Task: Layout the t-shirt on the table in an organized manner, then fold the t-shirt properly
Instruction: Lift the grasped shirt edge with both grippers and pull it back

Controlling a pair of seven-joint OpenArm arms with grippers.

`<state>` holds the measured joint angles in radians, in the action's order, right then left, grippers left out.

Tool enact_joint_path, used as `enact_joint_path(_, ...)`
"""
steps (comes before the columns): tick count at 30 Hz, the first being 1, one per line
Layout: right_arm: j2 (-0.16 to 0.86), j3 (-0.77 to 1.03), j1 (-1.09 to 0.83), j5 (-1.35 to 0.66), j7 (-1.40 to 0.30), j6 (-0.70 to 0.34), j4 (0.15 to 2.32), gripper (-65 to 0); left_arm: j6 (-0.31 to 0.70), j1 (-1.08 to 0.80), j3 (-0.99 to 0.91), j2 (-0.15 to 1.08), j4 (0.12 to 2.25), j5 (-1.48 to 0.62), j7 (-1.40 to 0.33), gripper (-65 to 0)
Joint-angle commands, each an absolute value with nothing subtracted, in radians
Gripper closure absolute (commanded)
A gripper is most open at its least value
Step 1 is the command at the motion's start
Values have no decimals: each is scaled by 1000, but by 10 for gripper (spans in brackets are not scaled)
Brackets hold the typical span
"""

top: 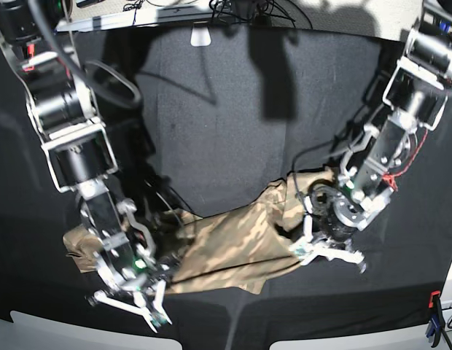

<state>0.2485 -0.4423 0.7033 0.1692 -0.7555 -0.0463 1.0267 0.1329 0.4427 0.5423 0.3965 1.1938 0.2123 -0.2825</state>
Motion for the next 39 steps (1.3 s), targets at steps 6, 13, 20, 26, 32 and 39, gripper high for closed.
enact_joint_path(6,245,-431,782,361,-767,-22,1039,-238,104,471,532,413,1185,223,-282,-146)
enact_joint_path(13,240,-433,794,274,-823,-54,1105,-255,104,471,532,413,1185,223,-282,-259)
enact_joint_path(20,241,-433,668,-125,-883,-529,1391,-220,104,471,532,413,1185,223,-282,-259)
enact_joint_path(26,257,-433,498,-177,-927,-630,1451,-220,104,471,532,413,1185,223,-282,-259)
enact_joint_path(32,341,-472,427,-25,-821,-615,1384,-220,104,471,532,413,1185,222,-282,-258)
enact_joint_path(39,353,-628,447,212,-691,-406,1248,-220,104,471,532,413,1185,223,-283,-258)
